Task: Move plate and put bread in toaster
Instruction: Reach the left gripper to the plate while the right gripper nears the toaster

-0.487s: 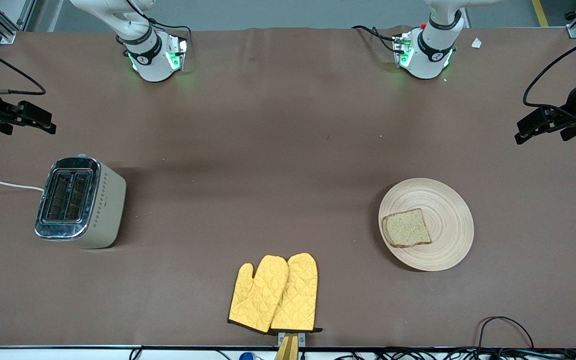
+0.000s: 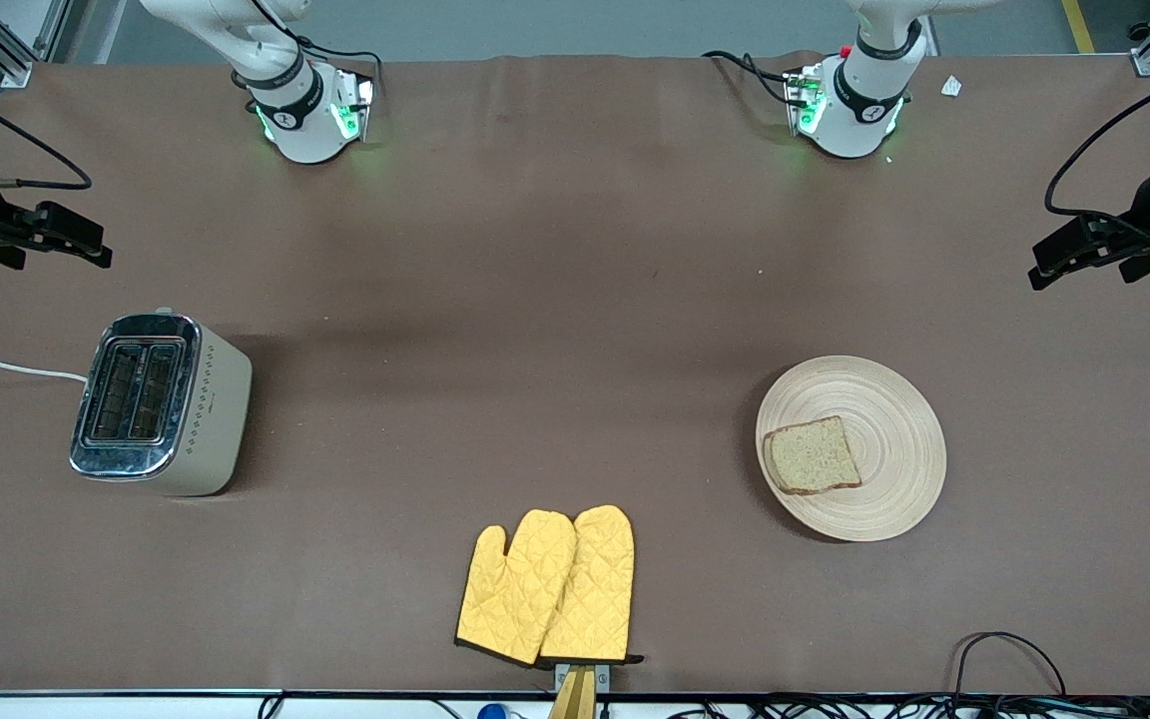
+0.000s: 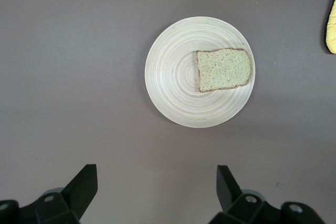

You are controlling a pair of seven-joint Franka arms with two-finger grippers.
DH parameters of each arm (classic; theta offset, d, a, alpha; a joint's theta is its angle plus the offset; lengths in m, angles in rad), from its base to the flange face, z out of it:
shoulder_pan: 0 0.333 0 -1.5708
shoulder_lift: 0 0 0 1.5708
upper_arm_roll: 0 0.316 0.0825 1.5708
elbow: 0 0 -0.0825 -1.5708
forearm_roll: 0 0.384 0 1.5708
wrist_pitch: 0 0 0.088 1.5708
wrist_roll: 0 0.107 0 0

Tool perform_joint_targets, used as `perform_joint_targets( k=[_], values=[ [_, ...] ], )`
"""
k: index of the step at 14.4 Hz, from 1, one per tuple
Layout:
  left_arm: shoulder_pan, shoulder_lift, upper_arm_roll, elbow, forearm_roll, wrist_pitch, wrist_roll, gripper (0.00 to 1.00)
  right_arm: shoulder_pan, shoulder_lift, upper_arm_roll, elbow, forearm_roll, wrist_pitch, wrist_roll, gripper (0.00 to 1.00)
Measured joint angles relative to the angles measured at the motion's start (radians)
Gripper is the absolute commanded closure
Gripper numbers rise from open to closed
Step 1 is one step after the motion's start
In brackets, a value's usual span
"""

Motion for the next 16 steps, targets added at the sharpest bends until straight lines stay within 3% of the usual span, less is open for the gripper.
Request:
perform_joint_targets(
  k=[4, 7, 9, 13, 16],
  values=[
    [0.098, 0.034, 0.013, 0.007, -0.038, 0.013, 0.083, 0.0, 0.0, 0.0, -0.001, 0.0, 0.0, 0.0, -0.001, 0.0],
    [0.258, 0.102, 0.019, 0.006, -0.256, 0.032, 0.134, 0.0, -0.001, 0.0, -0.001, 0.0, 0.0, 0.0, -0.001, 0.0],
    [0.35, 0.174, 0.022, 0.006, -0.338, 0.047, 0.163, 0.0, -0.001, 0.0, -0.001, 0.001, 0.0, 0.0, -0.002, 0.0],
    [0.355, 0.324, 0.012, 0.007, -0.368, 0.204, 0.177, 0.0, -0.001, 0.0, -0.001, 0.001, 0.0, 0.0, -0.002, 0.0],
    [0.347, 0.446, 0.01, 0.006, -0.447, 0.293, 0.305, 0.0, -0.001, 0.0, -0.002, 0.0, 0.0, 0.0, -0.002, 0.0]
  ],
)
